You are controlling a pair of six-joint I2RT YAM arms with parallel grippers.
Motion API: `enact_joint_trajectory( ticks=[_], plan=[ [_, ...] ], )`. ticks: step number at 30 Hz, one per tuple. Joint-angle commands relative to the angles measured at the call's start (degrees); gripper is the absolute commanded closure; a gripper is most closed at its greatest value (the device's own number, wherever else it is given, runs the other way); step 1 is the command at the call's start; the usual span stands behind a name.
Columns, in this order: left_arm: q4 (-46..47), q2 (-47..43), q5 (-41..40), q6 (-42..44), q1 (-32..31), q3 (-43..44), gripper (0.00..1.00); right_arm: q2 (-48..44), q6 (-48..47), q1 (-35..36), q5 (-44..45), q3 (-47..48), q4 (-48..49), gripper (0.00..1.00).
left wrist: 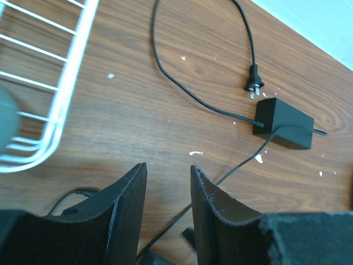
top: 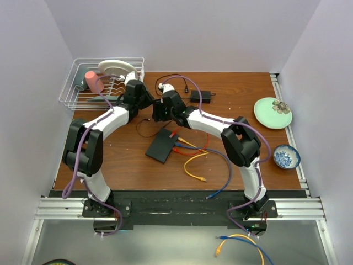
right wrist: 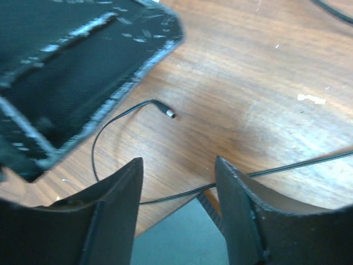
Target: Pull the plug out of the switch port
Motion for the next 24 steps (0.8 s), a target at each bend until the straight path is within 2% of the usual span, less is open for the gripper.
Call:
enact_joint_trajectory(
  ticks=[1, 6, 10, 14, 24],
  plan=[
    [-2.06, -9.23, 2.96, 2.23, -1.91, 1.76, 0.57, -2.5, -2.51, -2.15, 9.84, 1.46, -3.56, 0.38],
    [-3.13, -15.65, 3.58, 2.23, -1.91, -0.6, 0.57, -5.94, 2.66, -9.0, 8.36, -0.47, -6.02, 0.36],
    [0.37, -22.5, 6.48, 0.04, -2.26, -6.92, 0.57, -4.27, 6.62, -14.01, 1.78, -0.47, -6.3, 0.35],
    [4.33, -28.14, 9.29, -3.3, -2.96, -16.31, 0.58, -2.51, 9.08, -14.99, 0.45, -1.17, -3.66, 0.35],
    [2.85, -39.48, 7.89, -4.98, -3.23, -27.06, 0.58, 3.11, 15.14, -15.34, -3.16, -1.17, 0.65, 0.34]
  ],
)
